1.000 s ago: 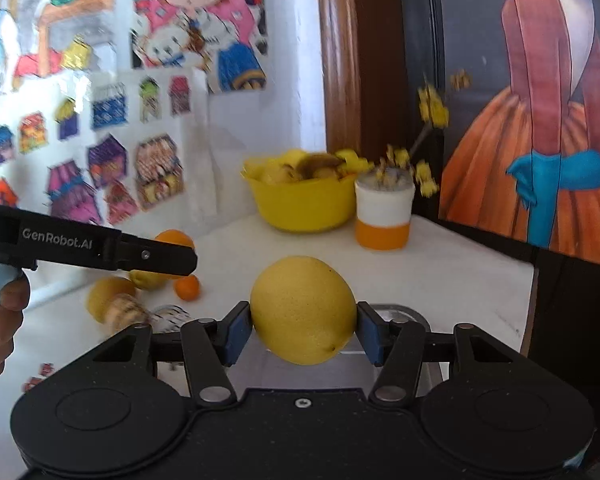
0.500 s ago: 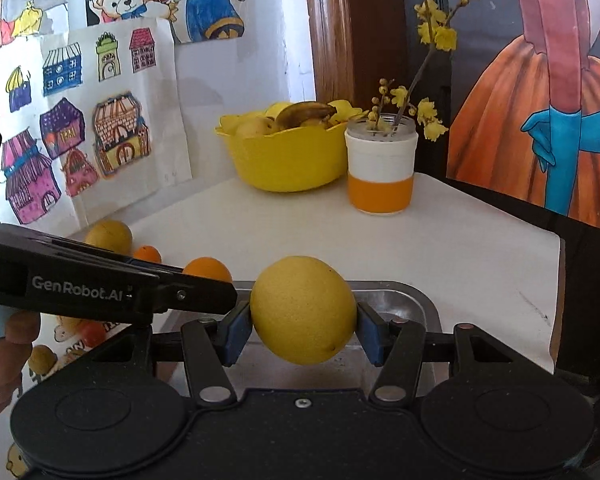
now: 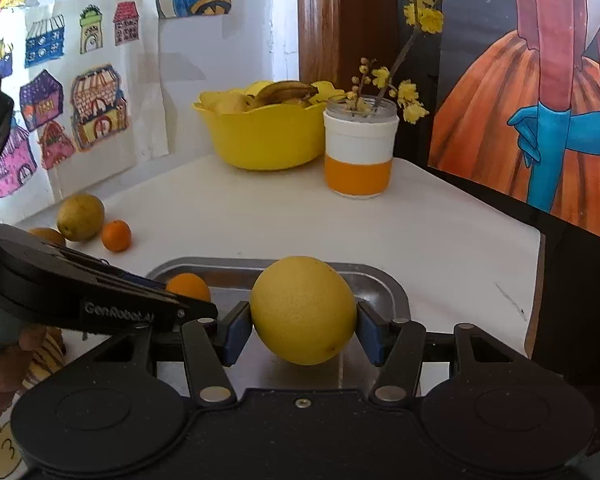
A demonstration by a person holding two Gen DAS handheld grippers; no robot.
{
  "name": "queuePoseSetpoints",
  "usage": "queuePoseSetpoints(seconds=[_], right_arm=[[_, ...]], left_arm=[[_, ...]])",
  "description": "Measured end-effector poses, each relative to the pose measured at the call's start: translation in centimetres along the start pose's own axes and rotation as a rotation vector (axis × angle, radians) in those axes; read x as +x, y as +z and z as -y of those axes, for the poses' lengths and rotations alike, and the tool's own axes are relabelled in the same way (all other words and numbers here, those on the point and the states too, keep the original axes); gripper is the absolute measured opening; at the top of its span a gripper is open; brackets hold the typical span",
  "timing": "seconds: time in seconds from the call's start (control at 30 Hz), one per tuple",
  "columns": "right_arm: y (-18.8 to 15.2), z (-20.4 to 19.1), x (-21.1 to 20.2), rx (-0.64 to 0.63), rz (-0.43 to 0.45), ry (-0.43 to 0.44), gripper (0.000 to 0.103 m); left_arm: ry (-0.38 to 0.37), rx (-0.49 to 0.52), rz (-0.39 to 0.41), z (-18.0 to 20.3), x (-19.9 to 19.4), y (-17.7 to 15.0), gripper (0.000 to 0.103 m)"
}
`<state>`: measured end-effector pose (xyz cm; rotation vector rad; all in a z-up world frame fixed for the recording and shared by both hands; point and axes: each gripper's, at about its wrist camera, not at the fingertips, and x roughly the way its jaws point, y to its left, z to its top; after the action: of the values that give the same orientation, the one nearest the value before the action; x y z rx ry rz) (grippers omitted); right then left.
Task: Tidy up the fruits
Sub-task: 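Carry the orange with the left tool while the right tool carries the pomelo, releasing both onto the tray, then move the left tool to a small brown fruit while the right tool reaches a striped pepino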
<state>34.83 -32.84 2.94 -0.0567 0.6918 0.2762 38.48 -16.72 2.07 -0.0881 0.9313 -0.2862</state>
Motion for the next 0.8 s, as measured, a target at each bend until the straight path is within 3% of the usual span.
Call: queuePoseSetpoints(seconds=[0.23, 0.3, 0.4, 0.6, 0.8], right_arm=[[-1.3, 0.3, -0.2, 0.026, -0.008, -0.003, 0.06], [-1.5, 0.1, -1.0, 0.027, 0.02, 0.008, 0.068], [-1.3, -0.4, -2.8, 0.03, 0.067, 0.016, 0.082], [-1.2, -2.3, -7.2, -0.007, 0.159, -0.01, 0.098], [-1.8, -4.8, -12.4, -0.034, 0.257, -0.027, 0.102]], left_arm=[[-0.021, -0.025, 0.051, -0.3, -1.6, 0.1, 0.077], [-0.039, -0.012, 0.093, -0.1, -2.7, 0.0, 0.082], [-0.061, 0.006, 0.154, 0.3, -4.9, -0.1, 0.088], [-0.088, 0.008, 0.326, 0.1, -10.8, -0.9, 0.102], [-0.077, -0.061, 0.446, -1.6, -16.5, -2.3, 0.102]])
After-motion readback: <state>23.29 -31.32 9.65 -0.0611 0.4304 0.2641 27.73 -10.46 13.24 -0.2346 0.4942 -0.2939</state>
